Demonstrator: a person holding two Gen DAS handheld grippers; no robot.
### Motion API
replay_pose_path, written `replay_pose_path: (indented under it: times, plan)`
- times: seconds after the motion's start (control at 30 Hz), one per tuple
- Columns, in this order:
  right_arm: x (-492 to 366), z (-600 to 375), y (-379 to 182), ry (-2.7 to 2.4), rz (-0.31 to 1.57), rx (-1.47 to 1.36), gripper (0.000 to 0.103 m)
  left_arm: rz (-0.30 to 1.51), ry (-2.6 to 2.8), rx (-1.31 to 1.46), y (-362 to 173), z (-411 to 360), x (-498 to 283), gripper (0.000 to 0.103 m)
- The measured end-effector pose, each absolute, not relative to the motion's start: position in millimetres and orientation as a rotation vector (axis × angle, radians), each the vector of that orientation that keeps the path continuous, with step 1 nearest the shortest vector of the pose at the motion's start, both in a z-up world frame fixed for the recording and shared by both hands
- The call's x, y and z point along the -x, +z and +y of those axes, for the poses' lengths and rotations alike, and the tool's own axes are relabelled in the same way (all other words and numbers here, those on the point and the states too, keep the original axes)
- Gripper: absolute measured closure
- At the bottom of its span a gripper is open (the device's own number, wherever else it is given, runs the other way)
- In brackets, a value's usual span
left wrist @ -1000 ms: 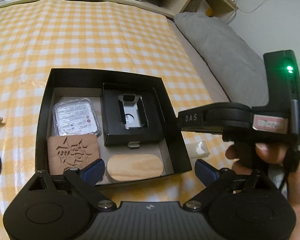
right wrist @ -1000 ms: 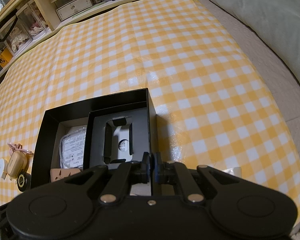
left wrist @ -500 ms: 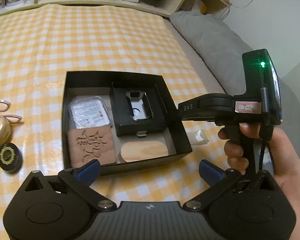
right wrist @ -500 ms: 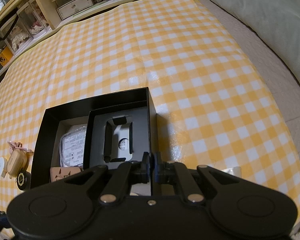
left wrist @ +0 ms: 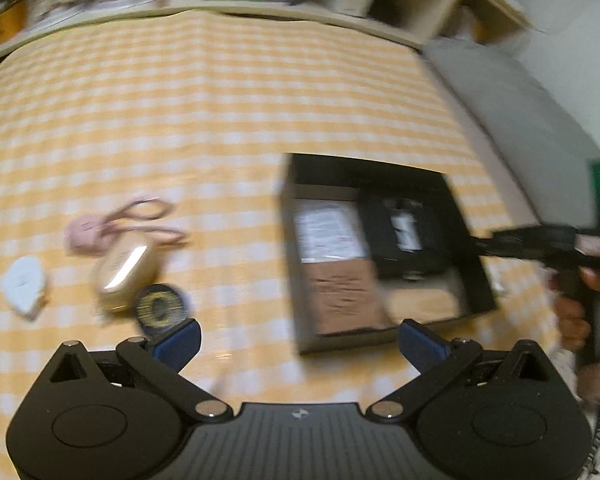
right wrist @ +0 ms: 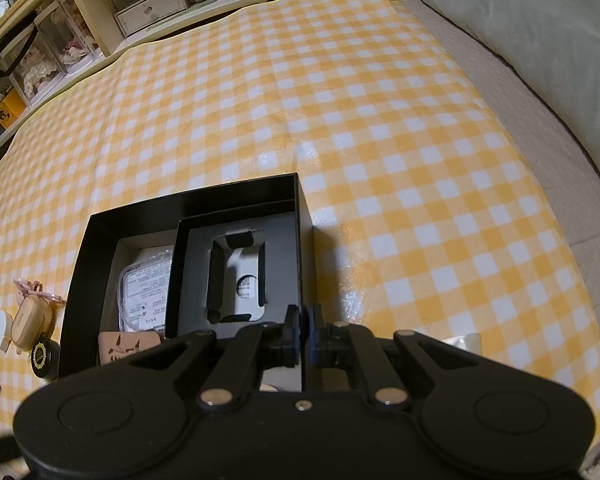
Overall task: Organize rigid objects
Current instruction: 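Move the left tool to the gold earbud case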
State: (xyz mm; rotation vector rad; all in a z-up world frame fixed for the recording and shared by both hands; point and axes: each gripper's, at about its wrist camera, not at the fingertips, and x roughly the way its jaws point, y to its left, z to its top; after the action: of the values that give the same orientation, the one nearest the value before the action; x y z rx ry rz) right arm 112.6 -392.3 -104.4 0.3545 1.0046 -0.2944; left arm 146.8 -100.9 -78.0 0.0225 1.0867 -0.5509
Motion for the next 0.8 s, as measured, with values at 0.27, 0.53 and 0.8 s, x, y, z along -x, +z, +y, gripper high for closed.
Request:
replay_pose_path:
  times: [0.27,0.53,0.8]
  plan:
    - [-113.5,-392.6,-105.5,-0.293,1.007,-0.348,0.098,1.156,-0.343,0.149,-97.7,-59.4,-177.2,0.0]
    - [-113.7,-393.8,-107.2,-0.29,1.012,-0.344,0.098,1.161,-0.143,0.222,-115.7,-44.6,-204.8,0.0]
    - [-113.9,-393.4,-107.7,-0.29,1.014,-0.338,0.098,1.145,-0.04,0.294,-131.5,-46.7,-230.4,0.0]
